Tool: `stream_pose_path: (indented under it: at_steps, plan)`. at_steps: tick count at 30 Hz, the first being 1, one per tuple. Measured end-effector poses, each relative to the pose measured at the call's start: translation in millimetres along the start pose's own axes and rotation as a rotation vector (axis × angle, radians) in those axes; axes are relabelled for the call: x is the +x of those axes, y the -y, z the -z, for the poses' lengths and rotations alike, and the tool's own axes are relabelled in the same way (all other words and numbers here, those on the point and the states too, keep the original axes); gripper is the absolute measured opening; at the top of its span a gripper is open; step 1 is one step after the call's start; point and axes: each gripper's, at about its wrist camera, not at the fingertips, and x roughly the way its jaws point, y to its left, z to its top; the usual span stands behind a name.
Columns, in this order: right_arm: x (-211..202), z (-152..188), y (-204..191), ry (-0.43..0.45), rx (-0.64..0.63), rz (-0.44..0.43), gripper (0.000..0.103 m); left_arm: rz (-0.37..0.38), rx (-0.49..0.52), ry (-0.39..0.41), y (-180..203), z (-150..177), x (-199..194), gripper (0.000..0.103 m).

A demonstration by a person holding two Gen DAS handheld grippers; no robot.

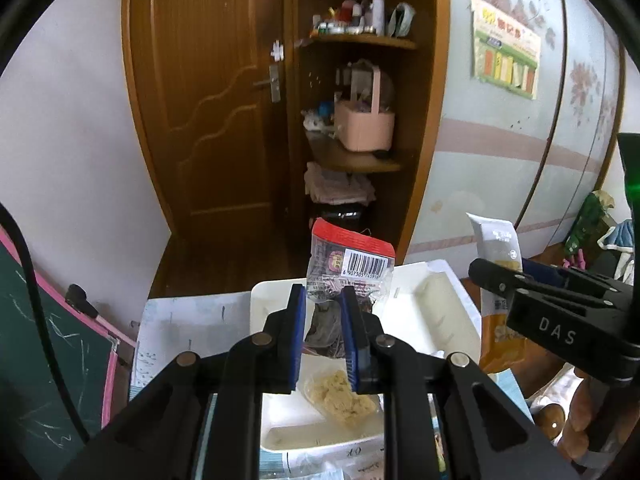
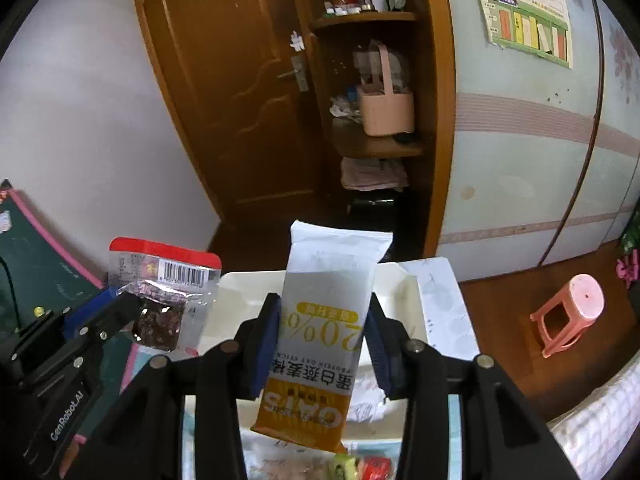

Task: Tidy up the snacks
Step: 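Lift both packets over the white bin and release them inside, then move both grippers back over the remaining snacks on the table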

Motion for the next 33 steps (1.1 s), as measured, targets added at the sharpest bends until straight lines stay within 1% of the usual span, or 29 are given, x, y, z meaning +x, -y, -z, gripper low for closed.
stream_pose_path:
  at_steps: [3,6,8,9,10,11,12,13,14,16,21,26,28,33]
  plan:
    - [17,-3,1,-0.025,0.001,0.016,0.042,-0.009,0.004,-0.026,1,2,19,0.015]
    - [33,-3,2,-0.057,-0.001,0.01,0.043,-0.015,0.007,-0.051,1,4,34,0.016]
    - [40,0,4,-0.072,0.007,0.016,0.043,-0.023,0.006,-0.065,3,5,42,0.018]
    - [44,3,5,-0.088,0.014,0.018,0.044,-0.025,0.009,-0.073,4,7,44,0.022]
    - [47,4,6,-0.099,0.021,0.015,0.05,-0.016,0.012,-0.08,5,10,45,0.037]
    - [49,7,7,-0.105,0.028,0.014,0.056,-0.01,0.014,-0.085,5,10,46,0.049]
    - [50,9,9,-0.099,0.033,0.013,0.068,-0.006,0.012,-0.087,5,10,47,0.077]
    - [50,12,11,-0.087,0.035,0.01,0.074,-0.011,0.007,-0.076,4,11,44,0.094]
    - [49,15,13,-0.077,0.036,0.006,0.074,-0.016,0.0,-0.043,3,13,39,0.095]
    - [47,21,17,-0.08,0.042,-0.005,0.075,-0.009,0.009,-0.025,3,14,34,0.095]
    - [43,27,25,-0.101,0.071,-0.013,0.075,-0.007,0.032,-0.043,7,20,23,0.095]
    - [20,32,27,-0.086,0.062,-0.007,0.075,-0.037,0.07,-0.024,12,25,2,0.095]
    - [12,33,27,-0.084,0.059,-0.006,0.075,-0.048,0.072,-0.027,14,24,-6,0.095]
    - [-9,35,19,-0.06,0.037,-0.009,0.075,-0.048,0.054,-0.021,14,25,-24,0.095]
